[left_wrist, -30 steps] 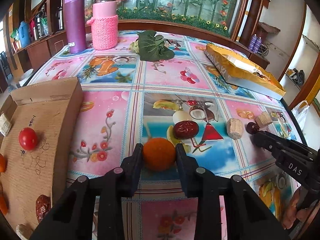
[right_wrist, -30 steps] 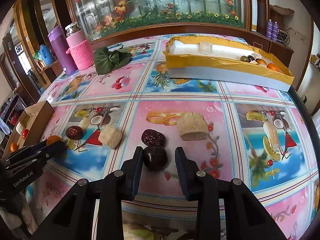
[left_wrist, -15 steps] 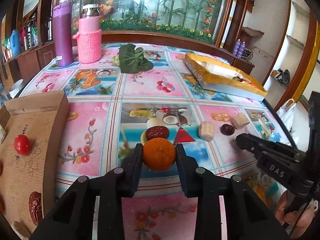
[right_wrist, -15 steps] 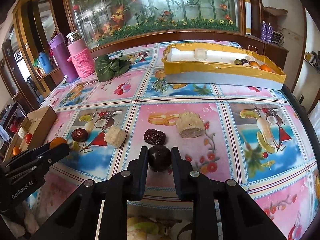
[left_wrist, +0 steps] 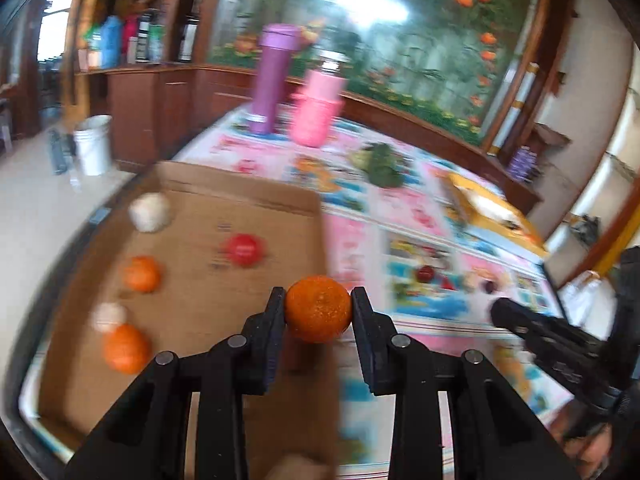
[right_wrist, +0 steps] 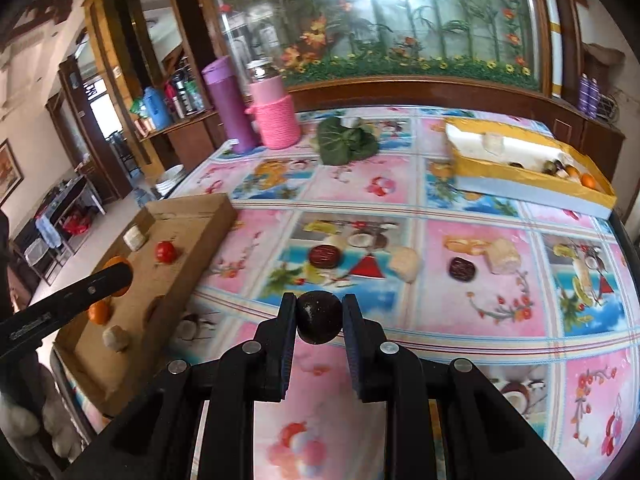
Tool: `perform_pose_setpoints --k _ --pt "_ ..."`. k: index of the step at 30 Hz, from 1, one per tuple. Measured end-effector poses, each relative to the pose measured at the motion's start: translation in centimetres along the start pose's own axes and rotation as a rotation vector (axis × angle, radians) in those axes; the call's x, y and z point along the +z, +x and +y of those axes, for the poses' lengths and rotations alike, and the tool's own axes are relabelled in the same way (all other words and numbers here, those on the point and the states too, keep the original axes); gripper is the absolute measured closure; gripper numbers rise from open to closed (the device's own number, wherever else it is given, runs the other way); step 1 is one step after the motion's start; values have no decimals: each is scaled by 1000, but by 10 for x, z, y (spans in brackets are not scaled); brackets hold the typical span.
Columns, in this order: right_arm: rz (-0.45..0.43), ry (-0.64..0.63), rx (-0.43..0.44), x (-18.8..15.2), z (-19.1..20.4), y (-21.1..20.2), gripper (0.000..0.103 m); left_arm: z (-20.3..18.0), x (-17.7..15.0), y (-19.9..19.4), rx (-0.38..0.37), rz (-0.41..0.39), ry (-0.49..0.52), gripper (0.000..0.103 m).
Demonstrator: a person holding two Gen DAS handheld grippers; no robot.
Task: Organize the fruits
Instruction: 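Carry the orange in the left gripper and date in the right gripper over the box, then open the left gripper to drop the orange while the right gripper releases the date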
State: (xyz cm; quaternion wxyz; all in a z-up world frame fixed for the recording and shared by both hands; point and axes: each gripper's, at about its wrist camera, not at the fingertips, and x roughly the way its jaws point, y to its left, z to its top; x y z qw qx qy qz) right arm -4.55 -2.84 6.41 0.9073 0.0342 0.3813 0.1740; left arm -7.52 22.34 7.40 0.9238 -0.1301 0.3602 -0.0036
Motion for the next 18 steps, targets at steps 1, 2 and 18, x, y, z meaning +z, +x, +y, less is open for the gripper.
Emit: perform_pose_setpoints --k 1,2,18 --pt "3 -32 24 2 17 2 78 15 -1 -2 52 2 -6 72" --pt "8 -57 43 3 31 4 78 26 -4 -3 88 6 -11 72" --pt "192 -273 186 -2 175 103 78 76 -33 -10 182 24 16 71"
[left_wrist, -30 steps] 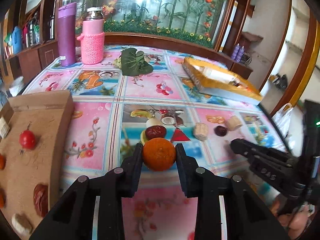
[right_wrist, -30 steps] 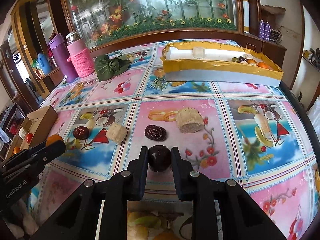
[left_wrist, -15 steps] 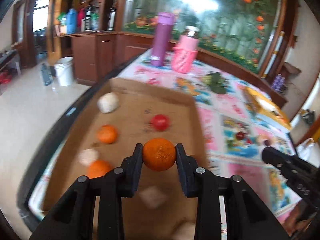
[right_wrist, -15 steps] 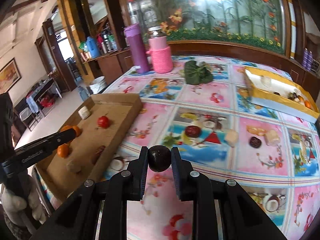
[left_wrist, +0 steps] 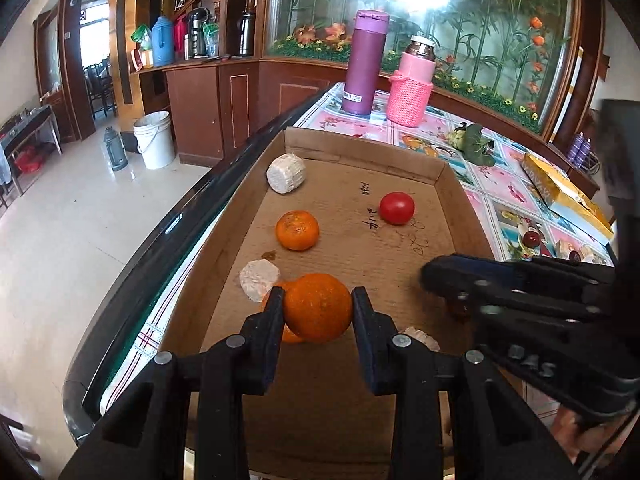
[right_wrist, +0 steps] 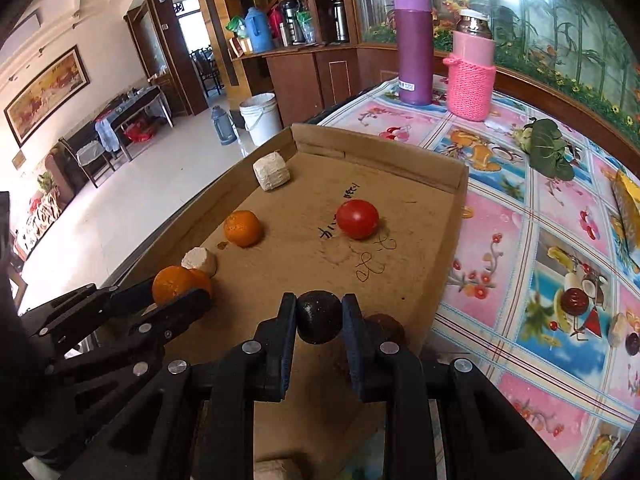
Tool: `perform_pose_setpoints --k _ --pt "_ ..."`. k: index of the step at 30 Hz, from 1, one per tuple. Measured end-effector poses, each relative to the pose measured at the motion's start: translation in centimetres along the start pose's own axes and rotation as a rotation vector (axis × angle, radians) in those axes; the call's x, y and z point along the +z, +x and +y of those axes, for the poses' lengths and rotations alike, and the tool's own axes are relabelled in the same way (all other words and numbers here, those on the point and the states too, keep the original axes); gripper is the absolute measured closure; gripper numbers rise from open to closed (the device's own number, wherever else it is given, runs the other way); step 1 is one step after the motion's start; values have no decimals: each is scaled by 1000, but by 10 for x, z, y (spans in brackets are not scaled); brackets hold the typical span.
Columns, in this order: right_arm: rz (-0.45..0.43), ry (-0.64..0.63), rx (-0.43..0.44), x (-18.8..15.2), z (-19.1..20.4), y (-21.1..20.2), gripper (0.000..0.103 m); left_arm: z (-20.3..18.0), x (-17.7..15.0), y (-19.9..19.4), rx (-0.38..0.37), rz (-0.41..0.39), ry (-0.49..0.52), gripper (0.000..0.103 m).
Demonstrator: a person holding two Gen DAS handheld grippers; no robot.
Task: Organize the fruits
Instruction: 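Open the left gripper to drop the orange while the right gripper releases the date, then move the left gripper to a red date while the right gripper approaches a cylindrical pastry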
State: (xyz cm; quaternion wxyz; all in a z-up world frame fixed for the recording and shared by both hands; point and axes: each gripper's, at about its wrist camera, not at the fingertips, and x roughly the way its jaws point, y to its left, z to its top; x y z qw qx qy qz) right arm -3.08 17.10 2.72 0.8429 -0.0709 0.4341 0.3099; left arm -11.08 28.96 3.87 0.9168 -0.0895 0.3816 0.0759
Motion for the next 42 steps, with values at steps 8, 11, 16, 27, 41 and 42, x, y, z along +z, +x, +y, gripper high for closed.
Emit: perform_pose_setpoints --k 8,11,16,27,41,42 --pt "31 38 21 4 -3 20 77 11 3 -9 -42 -16 -57 63" --pt "18 53 34 6 -4 17 64 10 5 -17 -46 -35 -56 55" --pt "-28 78 37 8 -10 -1 58 4 8 -28 -51 -57 -56 50" --pt "-90 160 -31 -21 -67 -60 52 -36 8 -51 -61 -87 29 37" --pt "-115 441 -284 -113 -227 -148 48 -146 9 -54 -201 -50 238 29" --pt "-122 462 -295 -117 -235 -154 48 -156 10 -53 -213 -50 254 29"
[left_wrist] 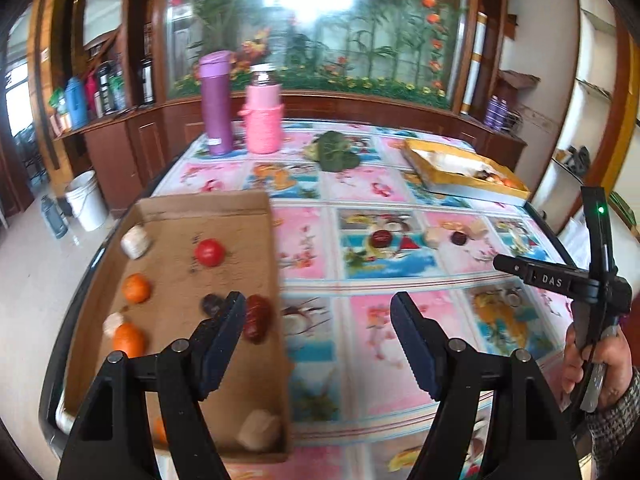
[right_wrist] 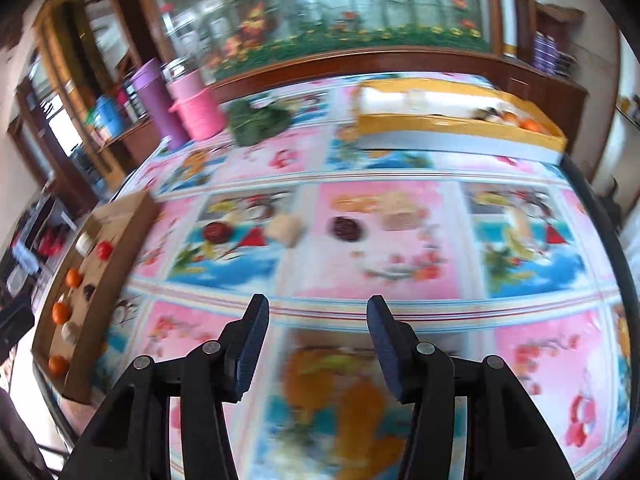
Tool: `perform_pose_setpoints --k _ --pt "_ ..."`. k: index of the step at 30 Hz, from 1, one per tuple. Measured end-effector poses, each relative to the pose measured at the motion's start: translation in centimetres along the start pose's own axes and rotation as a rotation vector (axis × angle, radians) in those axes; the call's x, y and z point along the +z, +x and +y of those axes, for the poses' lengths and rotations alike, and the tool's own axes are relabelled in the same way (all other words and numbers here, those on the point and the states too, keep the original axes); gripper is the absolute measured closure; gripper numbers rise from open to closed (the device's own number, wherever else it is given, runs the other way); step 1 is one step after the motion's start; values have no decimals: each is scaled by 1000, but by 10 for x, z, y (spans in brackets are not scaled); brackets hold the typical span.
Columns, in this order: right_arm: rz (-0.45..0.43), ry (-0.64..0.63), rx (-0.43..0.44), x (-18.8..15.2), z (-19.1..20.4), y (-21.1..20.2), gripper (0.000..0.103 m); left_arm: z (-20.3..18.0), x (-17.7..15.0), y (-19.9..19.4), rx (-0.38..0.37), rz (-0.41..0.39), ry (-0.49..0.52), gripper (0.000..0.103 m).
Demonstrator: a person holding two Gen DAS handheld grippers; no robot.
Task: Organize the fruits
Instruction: 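Move the left gripper to a red date while the right gripper approaches a cylindrical pastry, then close the left gripper on the red date while the right gripper closes on the pastry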
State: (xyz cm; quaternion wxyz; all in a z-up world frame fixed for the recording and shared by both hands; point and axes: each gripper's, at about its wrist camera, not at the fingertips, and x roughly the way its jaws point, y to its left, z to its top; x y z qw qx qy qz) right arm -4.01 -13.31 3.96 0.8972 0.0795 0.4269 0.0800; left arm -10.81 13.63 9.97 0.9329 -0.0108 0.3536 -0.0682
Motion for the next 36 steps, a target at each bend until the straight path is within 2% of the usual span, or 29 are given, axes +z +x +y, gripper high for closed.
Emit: perform_pose_setpoints --k 4,7,12,17,18,20,21,24,27,34,36 --pt "-28 51 -47 9 -33 -8 48 -36 16 21 -47 2 51 27" --pt "-34 76 -54 14 -44 -4 48 -54 27 46 -81 34 48 27" --pt "-28 78 -64 27 -46 13 48 -64 45 94 -103 82 -5 27" --pt "-29 101 -68 46 -48 40 49 -49 55 143 -103 141 -124 28" --pt "-28 109 -66 50 -49 45 49 -44 56 152 -102 154 -149 30" --pt "-21 122 -58 54 -52 57 49 -40 56 165 -95 173 -167 45" --pt "-19 126 -55 55 -52 61 49 -39 55 170 -93 178 -164 47" --pt "-27 111 -59 56 -52 70 49 -41 52 177 -81 160 -129 47" --pt "-30 59 -91 55 -49 75 49 -44 46 191 -88 185 -114 47" --pt "-17 27 -92 56 -45 81 51 -54 47 197 -88 159 -54 47" --pt "-17 22 -95 56 -44 81 60 -56 46 195 -93 158 -43 65"
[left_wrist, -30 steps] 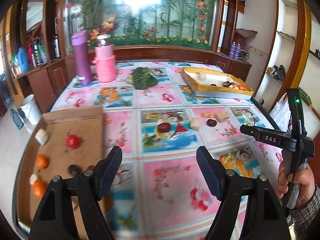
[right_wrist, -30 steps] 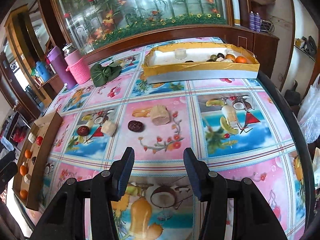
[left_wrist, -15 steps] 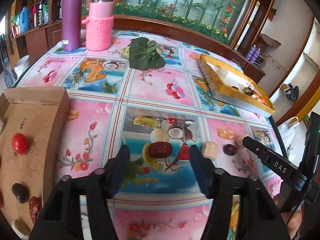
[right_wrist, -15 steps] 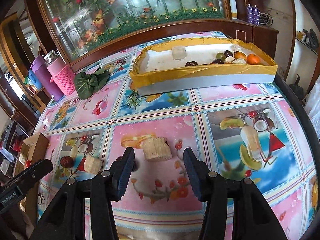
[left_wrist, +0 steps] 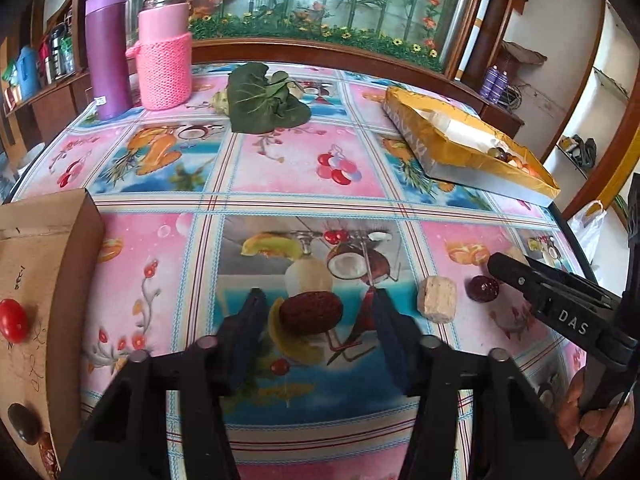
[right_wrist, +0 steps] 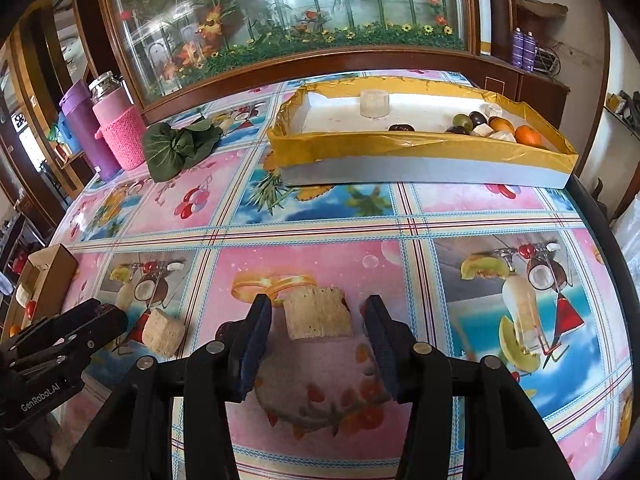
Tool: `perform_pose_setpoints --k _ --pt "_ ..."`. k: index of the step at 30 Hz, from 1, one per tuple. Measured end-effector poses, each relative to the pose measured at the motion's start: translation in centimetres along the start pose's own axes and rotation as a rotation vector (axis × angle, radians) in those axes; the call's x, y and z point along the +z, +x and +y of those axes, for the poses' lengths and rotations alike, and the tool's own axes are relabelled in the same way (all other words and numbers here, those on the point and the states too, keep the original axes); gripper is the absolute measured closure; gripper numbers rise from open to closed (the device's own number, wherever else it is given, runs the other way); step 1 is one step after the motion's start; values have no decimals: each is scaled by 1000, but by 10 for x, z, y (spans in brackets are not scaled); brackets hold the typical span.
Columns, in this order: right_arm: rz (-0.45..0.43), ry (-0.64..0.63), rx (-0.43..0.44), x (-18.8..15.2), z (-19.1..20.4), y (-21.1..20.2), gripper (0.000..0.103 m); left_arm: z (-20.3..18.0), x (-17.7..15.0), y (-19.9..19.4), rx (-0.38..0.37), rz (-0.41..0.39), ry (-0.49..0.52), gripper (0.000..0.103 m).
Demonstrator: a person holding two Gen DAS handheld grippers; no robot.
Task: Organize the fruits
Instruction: 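Close the left gripper on the red date while the right gripper closes on the pastry, then carry the date in the left gripper and pastry in the right gripper over the box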
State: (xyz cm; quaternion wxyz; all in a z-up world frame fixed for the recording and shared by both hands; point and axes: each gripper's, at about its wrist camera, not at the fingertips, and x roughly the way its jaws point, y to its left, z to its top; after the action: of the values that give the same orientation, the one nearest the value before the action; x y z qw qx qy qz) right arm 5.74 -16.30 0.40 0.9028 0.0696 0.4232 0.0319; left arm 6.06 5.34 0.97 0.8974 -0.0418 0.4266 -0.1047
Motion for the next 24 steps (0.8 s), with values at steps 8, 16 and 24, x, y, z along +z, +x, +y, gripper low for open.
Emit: perform_pose_setpoints --k 8,16,24 --pt "-34 16 -20 -3 -3 -9 68 7 -2 -7 -9 -26 -40 72" --pt "-59 76 -40 -7 -13 -18 68 8 -5 -13 -62 -26 -67 72" --pt "-81 137 -1 -18 -5 -50 68 11 -22 -67 -142 -105 -104 72"
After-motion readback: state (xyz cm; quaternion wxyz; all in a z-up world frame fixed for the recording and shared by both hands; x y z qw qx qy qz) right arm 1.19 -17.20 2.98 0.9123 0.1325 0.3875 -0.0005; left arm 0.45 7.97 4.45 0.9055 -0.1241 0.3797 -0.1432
